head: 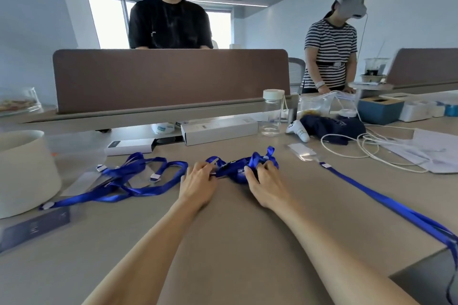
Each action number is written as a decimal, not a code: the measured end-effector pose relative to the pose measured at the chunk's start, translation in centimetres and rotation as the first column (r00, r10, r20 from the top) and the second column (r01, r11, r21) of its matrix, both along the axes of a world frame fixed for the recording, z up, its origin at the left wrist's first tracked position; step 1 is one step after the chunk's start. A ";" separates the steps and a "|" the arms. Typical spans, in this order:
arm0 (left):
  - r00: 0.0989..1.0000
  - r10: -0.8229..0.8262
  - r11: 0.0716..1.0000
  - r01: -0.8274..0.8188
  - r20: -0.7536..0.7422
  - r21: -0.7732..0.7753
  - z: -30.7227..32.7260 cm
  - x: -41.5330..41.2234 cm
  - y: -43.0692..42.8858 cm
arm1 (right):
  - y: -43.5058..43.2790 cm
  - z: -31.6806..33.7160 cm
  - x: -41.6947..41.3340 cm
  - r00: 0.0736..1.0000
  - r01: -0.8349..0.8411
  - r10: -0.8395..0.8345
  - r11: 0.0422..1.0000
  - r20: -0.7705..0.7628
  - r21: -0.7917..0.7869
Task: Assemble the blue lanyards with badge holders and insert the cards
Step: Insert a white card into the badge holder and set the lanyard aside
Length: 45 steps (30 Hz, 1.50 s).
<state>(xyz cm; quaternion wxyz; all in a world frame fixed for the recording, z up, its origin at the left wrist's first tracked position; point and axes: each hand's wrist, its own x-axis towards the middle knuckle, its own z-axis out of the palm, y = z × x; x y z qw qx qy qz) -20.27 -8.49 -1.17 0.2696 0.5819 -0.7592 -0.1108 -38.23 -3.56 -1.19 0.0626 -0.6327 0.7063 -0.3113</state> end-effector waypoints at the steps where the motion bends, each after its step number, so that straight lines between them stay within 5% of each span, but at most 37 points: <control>1: 1.000 -0.002 1.000 0.002 0.009 -0.004 0.0 -0.2 -0.3 | -0.4 0.0 -0.1 1.000 0.015 -0.015 1.000 -0.001 -0.002; 6: 0.977 0.004 1.000 -0.004 -0.215 -0.003 0.1 -0.5 -2.5 | -1.7 0.1 -0.9 0.968 0.100 -0.126 0.987 -0.217 -0.127; 11: 0.986 -0.103 0.994 0.098 -0.131 -0.050 -0.1 -1.2 -3.8 | -2.1 0.3 -1.3 0.971 -0.036 -0.034 0.958 -0.238 -0.286; 15: 0.989 -0.129 0.990 0.124 -0.078 -0.065 -0.2 -1.5 -5.1 | -1.6 0.3 -0.7 0.953 -0.238 0.193 0.954 -0.232 -0.184; 22: 0.783 -0.217 0.976 0.192 -0.584 -0.104 1.5 -0.8 -2.8 | -1.4 1.0 -0.5 0.981 -0.177 0.174 0.984 -0.090 -0.033; 28: 0.832 -0.362 0.929 0.286 -0.421 -0.235 1.4 -2.3 1.3 | -1.2 0.7 -0.6 0.976 -0.121 0.065 0.954 -0.206 -0.275; 35: 0.723 -0.143 0.987 0.058 -0.676 -0.147 1.4 1.7 3.9 | -0.3 1.5 -0.8 0.977 0.092 -0.181 0.840 -0.116 -0.535; 45: 0.495 0.279 0.896 -0.441 -0.823 0.039 1.1 18.1 7.4 | 2.2 2.7 2.2 0.993 -0.103 0.117 0.827 -0.009 -0.552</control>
